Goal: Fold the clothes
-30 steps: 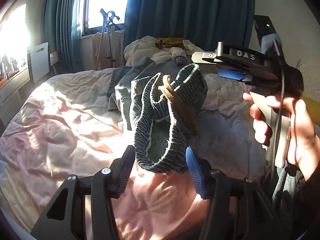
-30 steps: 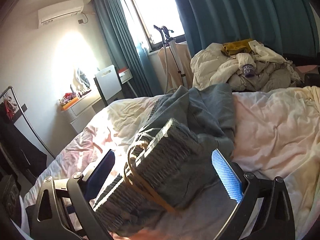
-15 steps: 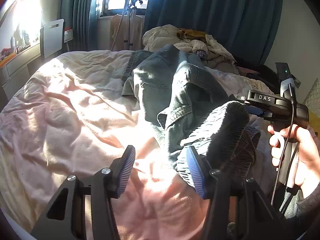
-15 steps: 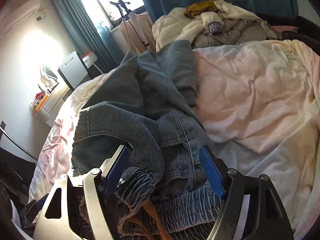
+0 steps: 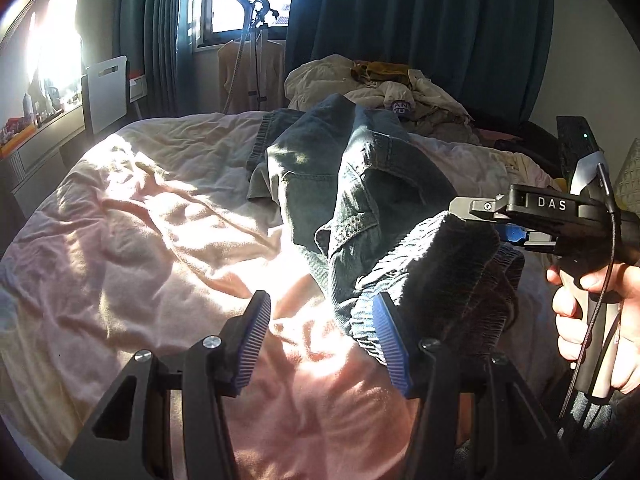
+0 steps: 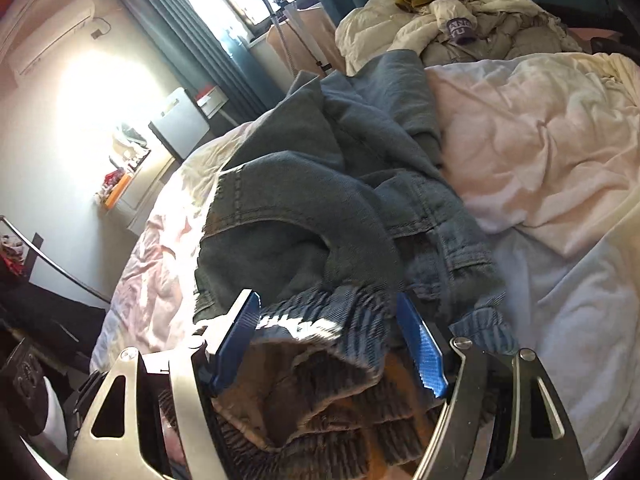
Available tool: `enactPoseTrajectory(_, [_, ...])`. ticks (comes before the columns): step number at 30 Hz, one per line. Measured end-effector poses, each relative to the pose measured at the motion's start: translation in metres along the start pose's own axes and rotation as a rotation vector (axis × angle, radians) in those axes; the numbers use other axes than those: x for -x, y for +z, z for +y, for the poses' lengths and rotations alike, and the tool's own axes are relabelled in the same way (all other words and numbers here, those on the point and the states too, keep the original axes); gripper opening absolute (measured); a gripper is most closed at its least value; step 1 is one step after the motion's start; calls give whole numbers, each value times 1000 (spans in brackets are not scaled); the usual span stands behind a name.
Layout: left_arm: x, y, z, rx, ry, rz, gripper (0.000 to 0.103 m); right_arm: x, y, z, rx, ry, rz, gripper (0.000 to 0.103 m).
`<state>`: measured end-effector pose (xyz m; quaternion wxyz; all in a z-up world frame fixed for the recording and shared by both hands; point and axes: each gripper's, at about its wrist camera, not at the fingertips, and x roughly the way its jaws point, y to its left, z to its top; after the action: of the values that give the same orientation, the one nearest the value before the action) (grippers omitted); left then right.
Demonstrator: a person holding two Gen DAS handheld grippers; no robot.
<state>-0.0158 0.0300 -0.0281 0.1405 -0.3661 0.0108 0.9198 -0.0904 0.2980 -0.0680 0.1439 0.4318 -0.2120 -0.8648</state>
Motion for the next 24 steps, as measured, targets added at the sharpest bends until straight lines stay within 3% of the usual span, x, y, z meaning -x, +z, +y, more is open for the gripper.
enactPoseTrajectory(4, [5,-2,-6,-29,11,-23,54,2,-5,13,33,19,4,73])
enactPoseTrajectory(11, [7,0,-9,-43,0,-37,54,10,-3,15,-18,217,11,73])
enactPoseTrajectory(16, [-5,17,-16,-84,33,-44,54,7,0,8,-79,322,36,73])
enactPoseTrajectory(19, [-17,25,-33,-184,27,-46,54,8,0,13,-64,346,37,75])
enactPoseTrajectory(24, [-49,37,-56,-294,89,-26,54,6,-1,3,-106,396,49,75])
